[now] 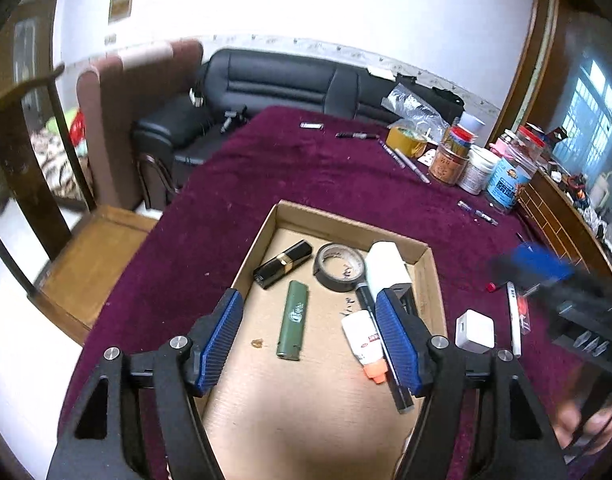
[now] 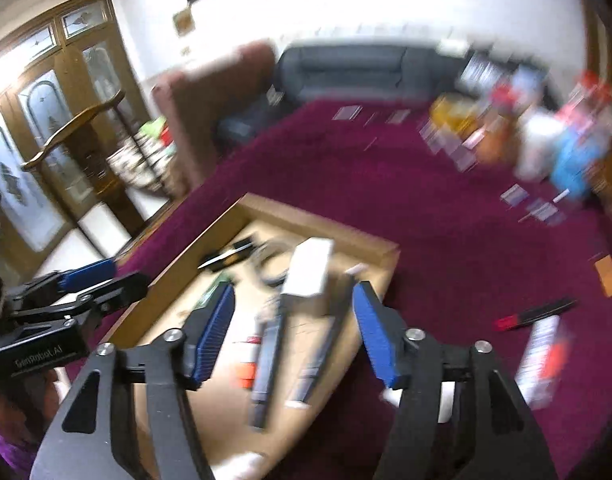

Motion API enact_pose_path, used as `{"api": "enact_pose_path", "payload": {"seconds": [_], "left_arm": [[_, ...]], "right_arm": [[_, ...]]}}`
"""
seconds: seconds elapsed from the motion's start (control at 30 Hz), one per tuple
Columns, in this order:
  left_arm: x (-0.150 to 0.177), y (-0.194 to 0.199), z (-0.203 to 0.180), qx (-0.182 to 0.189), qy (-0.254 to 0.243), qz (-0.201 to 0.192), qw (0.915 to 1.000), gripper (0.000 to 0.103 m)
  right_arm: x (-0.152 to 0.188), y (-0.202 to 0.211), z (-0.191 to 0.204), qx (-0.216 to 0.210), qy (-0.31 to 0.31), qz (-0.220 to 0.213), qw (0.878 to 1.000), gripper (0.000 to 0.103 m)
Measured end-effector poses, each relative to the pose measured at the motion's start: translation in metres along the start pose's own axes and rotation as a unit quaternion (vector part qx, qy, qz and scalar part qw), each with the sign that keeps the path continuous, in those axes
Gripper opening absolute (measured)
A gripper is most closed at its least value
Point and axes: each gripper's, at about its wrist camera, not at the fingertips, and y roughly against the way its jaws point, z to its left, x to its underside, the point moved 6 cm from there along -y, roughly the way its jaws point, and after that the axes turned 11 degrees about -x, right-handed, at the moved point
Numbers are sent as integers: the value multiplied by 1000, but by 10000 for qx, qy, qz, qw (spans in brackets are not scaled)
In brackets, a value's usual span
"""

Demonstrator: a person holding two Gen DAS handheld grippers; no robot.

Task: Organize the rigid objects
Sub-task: 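Lower the green lighter and glue bottle into the tray and open both grippers, then grasp the white paint marker with the left gripper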

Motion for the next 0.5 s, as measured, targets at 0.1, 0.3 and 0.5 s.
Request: {"api": "enact_pose_path", "payload": {"seconds": [0.1, 0.3, 0.5], "left_arm": [[0, 15, -17, 22, -130, -189, 9997, 63], [12, 36, -62, 512, -303, -209, 9980, 66], [44, 24, -123, 805, -647, 313, 9942, 66]], "right_arm": [[-7, 60, -19, 987, 342, -911, 9903, 81], [17, 121, -83, 2614, 597, -1984, 9427, 103], [55, 108, -188, 2523, -796, -1290, 9557, 103]]}}
